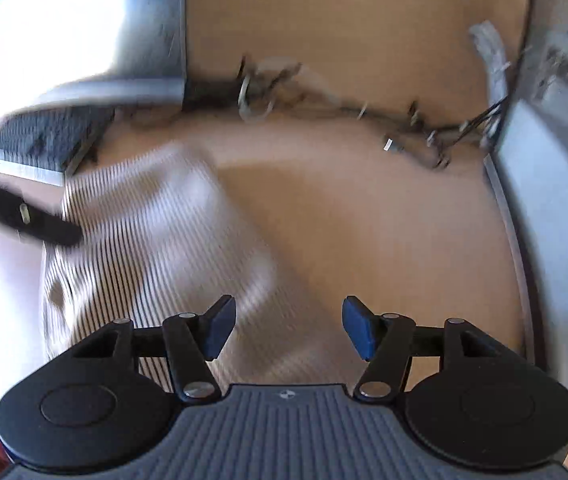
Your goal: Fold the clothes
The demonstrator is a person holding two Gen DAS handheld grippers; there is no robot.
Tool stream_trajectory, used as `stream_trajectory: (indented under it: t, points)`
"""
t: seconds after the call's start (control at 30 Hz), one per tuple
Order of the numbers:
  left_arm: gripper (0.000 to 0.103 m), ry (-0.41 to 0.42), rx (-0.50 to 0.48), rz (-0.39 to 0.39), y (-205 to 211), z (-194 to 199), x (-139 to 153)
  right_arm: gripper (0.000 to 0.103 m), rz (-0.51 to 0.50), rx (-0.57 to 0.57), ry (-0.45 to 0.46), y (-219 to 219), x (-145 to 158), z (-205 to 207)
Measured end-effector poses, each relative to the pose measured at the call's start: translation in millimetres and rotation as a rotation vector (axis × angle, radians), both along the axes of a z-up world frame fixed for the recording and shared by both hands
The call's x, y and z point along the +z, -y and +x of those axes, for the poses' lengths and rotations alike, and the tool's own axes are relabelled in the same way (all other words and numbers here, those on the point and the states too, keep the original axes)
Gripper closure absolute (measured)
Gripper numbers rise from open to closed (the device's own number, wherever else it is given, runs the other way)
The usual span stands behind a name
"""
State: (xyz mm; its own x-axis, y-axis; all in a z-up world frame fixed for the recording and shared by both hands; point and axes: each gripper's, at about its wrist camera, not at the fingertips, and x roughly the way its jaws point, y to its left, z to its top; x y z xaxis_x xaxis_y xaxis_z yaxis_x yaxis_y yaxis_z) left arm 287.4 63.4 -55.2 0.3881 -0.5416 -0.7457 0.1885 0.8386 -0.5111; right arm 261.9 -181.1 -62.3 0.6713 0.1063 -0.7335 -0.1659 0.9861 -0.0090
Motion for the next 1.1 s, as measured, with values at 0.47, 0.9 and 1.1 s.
stream_trajectory:
  t: [0.47,0.9,1.1]
  points:
    - [0.02,0.205,-0.152,0.162,73,48,-6,0.043,0.003,-0.058,-0.033,-5,-4,-56]
    - [0.013,0.313,-0.103,0.222,51,20,22,0.055,-0.047,0.187,-0.049,-73,-6,-58]
    - [0.009,0.318,-0.046,0.229,21,4,36,0.052,-0.04,0.178,-0.037,-93,-16,-25]
